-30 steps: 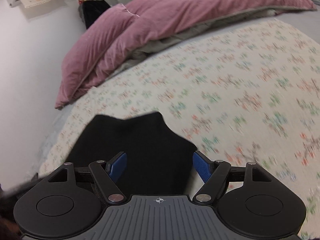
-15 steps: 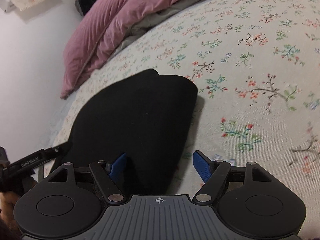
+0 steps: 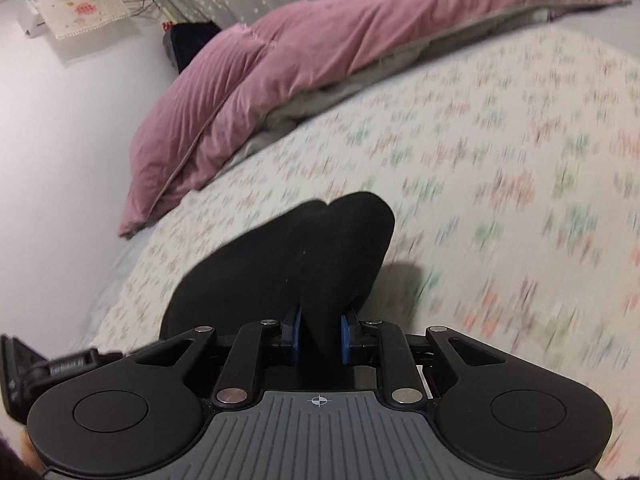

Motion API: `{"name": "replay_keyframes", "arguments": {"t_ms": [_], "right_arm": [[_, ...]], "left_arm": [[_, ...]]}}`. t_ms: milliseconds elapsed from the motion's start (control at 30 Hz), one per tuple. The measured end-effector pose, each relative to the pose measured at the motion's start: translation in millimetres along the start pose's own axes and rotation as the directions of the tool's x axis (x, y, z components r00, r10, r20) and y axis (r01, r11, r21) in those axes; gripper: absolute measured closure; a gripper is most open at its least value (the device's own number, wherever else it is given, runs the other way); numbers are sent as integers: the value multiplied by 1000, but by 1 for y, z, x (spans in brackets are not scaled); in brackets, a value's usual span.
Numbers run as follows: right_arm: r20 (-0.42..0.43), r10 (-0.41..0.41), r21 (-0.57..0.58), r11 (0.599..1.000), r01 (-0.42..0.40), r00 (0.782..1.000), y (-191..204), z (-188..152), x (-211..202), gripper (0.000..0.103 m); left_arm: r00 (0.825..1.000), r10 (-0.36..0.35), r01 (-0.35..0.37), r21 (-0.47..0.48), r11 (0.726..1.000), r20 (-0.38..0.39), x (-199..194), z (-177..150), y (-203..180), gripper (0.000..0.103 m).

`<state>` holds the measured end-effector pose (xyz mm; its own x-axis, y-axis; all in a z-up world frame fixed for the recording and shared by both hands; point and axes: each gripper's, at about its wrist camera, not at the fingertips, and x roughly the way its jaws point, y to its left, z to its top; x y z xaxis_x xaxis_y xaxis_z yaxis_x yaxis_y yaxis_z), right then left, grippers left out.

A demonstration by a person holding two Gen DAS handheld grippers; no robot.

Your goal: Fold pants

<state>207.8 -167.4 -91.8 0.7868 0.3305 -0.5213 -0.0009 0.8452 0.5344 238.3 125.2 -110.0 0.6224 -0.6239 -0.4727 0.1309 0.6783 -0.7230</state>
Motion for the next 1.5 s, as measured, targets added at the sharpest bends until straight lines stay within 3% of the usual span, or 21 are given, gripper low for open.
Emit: {"name": "replay_keyframes", "arguments": {"t_ms": [167, 367, 533, 700, 800, 867, 967, 1033, 1100, 1167, 1267, 1433, 1500], "right_arm": [[57, -38, -54, 998, 41, 998, -17, 36, -1, 84], [85, -96, -60, 993, 101, 992, -48, 73, 20, 84], [46, -127, -25, 991, 129, 991, -74, 82, 44, 82], [27, -164, -46, 985, 165, 986, -78, 69, 43, 69], [57, -160, -30, 986, 162, 985, -73, 68, 19, 64], [88, -137, -54, 988, 142, 987, -65, 66, 0, 52], [97, -108, -128, 984, 120, 989, -47, 61, -20, 50], [87, -115, -188, 974, 129, 990, -34, 54, -25, 50], [75, -145, -247, 956, 159, 987, -24, 44, -24, 50], [43, -160, -273, 948, 165, 986, -22, 30, -21, 50], [0, -184, -262, 949, 178, 983, -30, 9, -21, 50], [16, -212, -233, 950, 209, 977, -41, -22, -46, 48], [38, -218, -216, 951, 221, 975, -39, -27, -65, 39]], "left_arm": [[998, -35, 34, 8, 999, 44, 46, 9, -25, 60], [995, -11, 5, 68, 998, 99, 87, 12, -41, 60], [992, 6, -17, 89, 996, 128, 87, -1, -41, 57], [988, 63, -85, 158, 984, 139, 77, 5, -58, 52], [975, 88, -137, 239, 961, 206, 60, 8, -82, 52], [976, 72, -135, 319, 938, 204, 52, 5, -100, 52], [985, 60, -131, 462, 877, 165, 50, -8, -126, 52], [990, 91, -137, 543, 829, 111, 57, -22, -137, 52], [987, 144, -161, 590, 791, 77, 66, -40, -137, 52], [980, 169, -197, 614, 765, 103, 65, -54, -131, 52], [981, 166, -191, 619, 762, 99, 53, -69, -121, 52], [972, 218, -226, 619, 752, 90, 32, -91, -120, 49], [964, 247, -259, 585, 769, 102, 21, -94, -126, 39]]}}
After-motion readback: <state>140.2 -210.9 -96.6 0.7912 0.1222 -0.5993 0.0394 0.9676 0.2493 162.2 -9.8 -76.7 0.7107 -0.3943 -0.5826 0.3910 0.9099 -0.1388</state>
